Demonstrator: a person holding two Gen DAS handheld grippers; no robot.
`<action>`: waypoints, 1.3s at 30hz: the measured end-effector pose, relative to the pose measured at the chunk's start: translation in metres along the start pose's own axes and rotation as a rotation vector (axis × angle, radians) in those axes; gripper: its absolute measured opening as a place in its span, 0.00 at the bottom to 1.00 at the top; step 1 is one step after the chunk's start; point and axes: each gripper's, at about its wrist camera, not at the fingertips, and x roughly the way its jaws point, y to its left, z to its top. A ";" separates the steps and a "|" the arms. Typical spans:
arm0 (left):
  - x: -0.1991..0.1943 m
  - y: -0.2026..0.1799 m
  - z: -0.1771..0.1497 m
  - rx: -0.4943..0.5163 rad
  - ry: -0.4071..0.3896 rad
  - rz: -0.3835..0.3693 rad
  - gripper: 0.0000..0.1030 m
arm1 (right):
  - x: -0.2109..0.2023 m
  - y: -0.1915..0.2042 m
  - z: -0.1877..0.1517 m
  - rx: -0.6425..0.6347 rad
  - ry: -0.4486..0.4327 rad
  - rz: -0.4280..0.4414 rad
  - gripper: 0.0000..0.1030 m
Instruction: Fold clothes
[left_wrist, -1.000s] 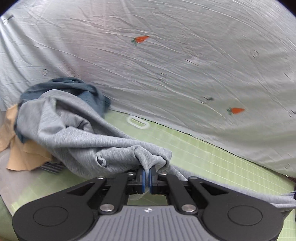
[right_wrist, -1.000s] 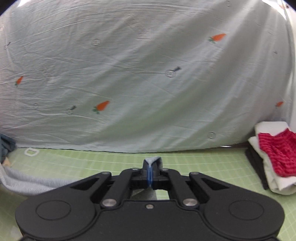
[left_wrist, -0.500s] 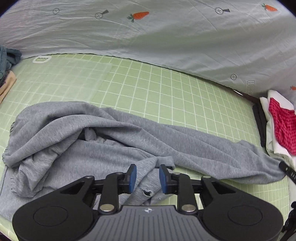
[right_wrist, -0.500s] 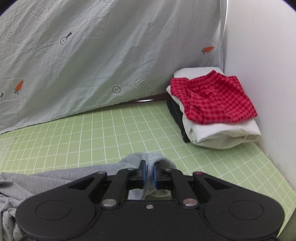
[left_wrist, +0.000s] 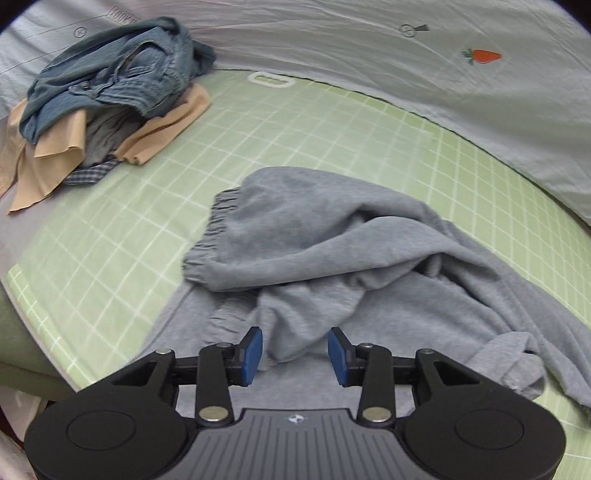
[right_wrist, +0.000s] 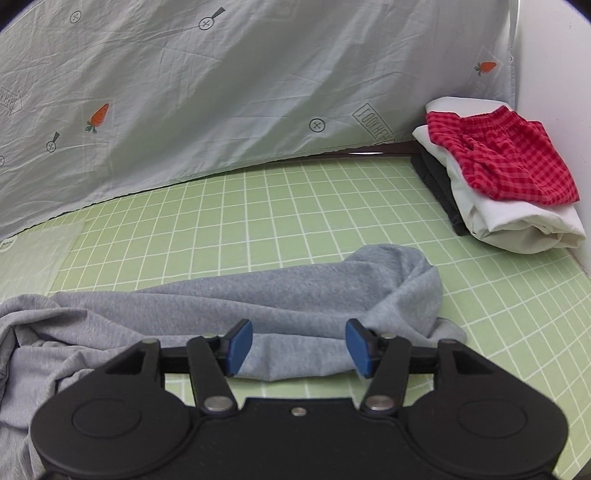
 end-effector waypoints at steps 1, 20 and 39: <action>0.003 0.010 0.001 -0.004 0.010 0.007 0.40 | -0.001 0.010 -0.001 -0.006 -0.001 0.001 0.63; 0.081 0.069 0.073 -0.094 0.152 -0.258 0.53 | 0.040 0.058 -0.003 0.257 0.140 -0.100 0.72; 0.092 0.098 0.060 -0.569 0.141 -0.364 0.58 | 0.095 -0.002 -0.014 0.550 0.261 -0.064 0.14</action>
